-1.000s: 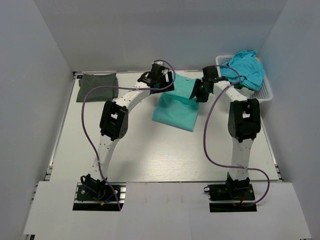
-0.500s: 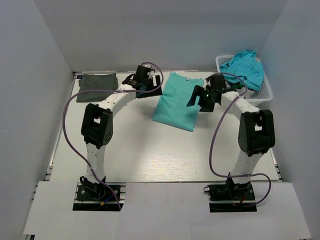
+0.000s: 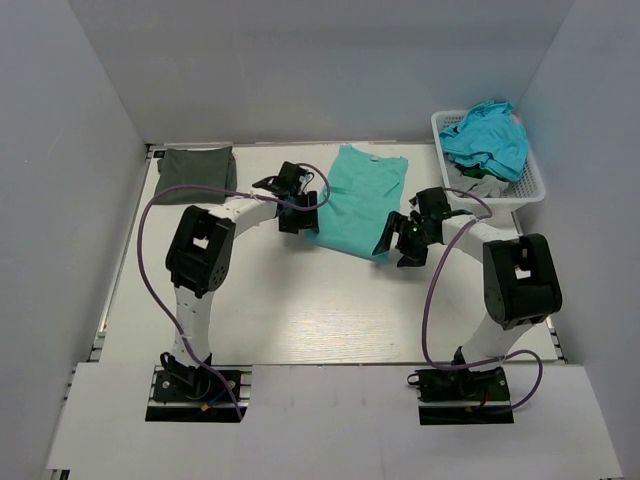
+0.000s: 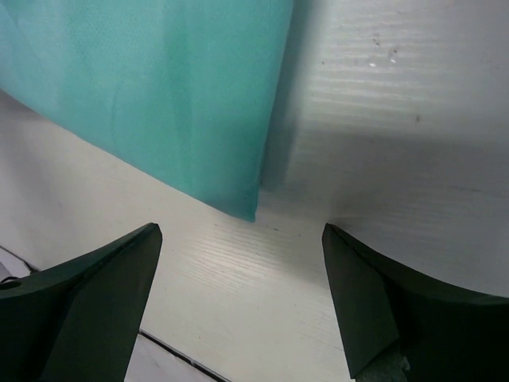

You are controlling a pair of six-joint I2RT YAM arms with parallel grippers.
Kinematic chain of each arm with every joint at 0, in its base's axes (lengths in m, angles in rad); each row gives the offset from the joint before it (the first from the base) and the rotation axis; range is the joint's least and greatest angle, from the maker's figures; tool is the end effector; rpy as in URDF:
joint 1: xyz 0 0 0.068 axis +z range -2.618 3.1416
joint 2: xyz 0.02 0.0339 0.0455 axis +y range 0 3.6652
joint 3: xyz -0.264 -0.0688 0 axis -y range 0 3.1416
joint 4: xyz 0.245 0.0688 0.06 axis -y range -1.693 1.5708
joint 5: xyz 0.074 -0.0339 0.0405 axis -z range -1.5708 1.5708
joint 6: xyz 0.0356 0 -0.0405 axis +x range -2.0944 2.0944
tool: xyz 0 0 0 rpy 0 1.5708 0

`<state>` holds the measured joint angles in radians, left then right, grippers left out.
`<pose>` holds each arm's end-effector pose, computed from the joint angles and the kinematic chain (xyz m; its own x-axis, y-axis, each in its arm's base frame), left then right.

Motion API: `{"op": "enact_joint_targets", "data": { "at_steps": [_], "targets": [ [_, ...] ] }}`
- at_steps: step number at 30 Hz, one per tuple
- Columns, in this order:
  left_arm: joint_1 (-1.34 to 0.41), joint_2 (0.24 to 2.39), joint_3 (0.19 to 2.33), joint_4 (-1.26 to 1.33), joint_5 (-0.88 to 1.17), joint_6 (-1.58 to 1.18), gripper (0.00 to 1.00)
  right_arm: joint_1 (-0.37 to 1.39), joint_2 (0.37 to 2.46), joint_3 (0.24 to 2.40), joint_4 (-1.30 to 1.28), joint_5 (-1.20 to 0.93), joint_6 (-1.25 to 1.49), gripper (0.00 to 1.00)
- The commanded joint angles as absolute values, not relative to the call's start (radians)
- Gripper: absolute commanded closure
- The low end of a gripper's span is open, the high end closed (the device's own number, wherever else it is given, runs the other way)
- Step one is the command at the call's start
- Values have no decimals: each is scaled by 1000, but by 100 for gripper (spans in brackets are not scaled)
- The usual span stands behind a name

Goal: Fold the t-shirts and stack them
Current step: Grab one side of the 2/3 rectangular tshirt with both arms

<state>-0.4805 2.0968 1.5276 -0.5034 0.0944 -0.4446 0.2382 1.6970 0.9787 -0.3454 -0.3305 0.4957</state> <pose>0.3918 -0.2080 0.1642 -0.9183 -0.0042 -0.3958 0.1165 0.9528 -0.2803 0.3174 0.0890 0.1652 -0.9262 0.2381 -0.2923 0.0730 0.8739 0.4805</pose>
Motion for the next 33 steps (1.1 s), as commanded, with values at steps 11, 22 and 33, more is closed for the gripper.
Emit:
{"op": "enact_joint_targets", "data": {
  "at_steps": [11, 22, 33],
  "targets": [
    [-477, 2050, 1296, -362, 207, -494, 63, 294, 1758, 933, -190, -318, 594, 36],
    [-477, 2047, 1296, -365, 247, -523, 100, 310, 1752, 917, -179, -147, 600, 81],
    [-515, 1577, 1025, -575, 316, -589, 100, 347, 1361, 862, -649, -386, 450, 100]
  ]
}}
